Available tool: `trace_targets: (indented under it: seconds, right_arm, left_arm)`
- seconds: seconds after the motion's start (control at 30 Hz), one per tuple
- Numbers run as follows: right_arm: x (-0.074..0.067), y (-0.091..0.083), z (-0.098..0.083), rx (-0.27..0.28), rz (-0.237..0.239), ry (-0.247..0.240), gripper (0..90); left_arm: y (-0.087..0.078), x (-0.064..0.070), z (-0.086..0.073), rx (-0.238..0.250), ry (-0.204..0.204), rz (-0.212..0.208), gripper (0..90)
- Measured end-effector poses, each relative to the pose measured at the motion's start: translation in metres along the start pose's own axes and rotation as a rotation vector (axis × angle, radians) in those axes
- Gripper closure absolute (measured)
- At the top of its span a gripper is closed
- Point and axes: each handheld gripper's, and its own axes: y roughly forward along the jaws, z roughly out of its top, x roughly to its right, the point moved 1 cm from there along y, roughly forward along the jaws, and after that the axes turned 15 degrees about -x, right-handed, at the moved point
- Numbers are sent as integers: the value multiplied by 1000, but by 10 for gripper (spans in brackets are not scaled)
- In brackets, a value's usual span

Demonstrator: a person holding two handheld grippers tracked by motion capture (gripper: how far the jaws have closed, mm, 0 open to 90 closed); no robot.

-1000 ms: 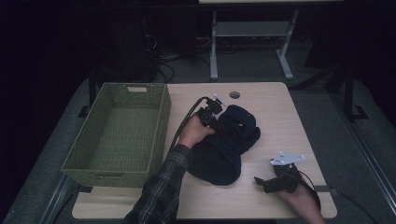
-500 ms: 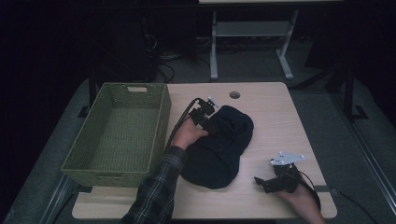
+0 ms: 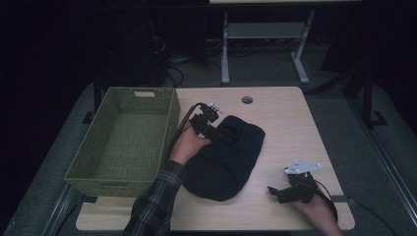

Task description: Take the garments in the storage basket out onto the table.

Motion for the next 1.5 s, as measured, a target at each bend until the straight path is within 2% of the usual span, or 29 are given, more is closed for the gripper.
trace_targets:
  seconds: [0.2,0.23,0.4,0.43,0.47,0.6,0.67,0.73,0.83,0.93,1.07,1.17,1.3,1.43,1.5]
  right_arm:
    - [0,0,0,1,1,0,22]
    - [0,0,0,0,-1,-1,22]
    - [-1,-1,1,-9,-5,9,65]
    - [-2,-5,2,-11,8,-3,165]
    - [-2,-5,2,-11,8,-3,165]
    - [-5,-16,7,20,31,-6,347]
    - [-7,-21,10,45,54,-16,510]
    - [-10,-25,15,64,94,-24,678]
    - [-16,-28,26,79,143,-51,884]
    - [-24,-24,39,83,186,-86,898]
    - [-39,-13,57,64,216,-114,897]
    - [-47,-2,69,60,210,-132,898]
    - [-52,10,75,20,208,-132,898]
    - [-55,26,77,-73,168,-158,898]
    - [-53,25,76,-78,170,-162,899]
  left_arm:
    - [0,15,-13,-2,15,-34,844]
    - [1,20,-20,-7,23,-46,881]
    - [4,29,-35,-7,24,-49,898]
    - [6,32,-43,-6,28,-45,897]
    - [6,32,-43,-6,28,-45,894]
    - [7,36,-58,2,21,-45,892]
    - [6,37,-61,12,17,-40,892]
    - [5,37,-63,1,20,-39,892]
    - [3,36,-66,16,15,-38,891]
    - [2,34,-70,21,10,-35,882]
    - [1,37,-69,37,12,-36,882]
    - [1,36,-68,30,26,-35,882]
    - [1,37,-68,34,26,-35,882]
    - [2,38,-67,36,25,-34,882]
    - [2,40,-67,33,28,-29,882]
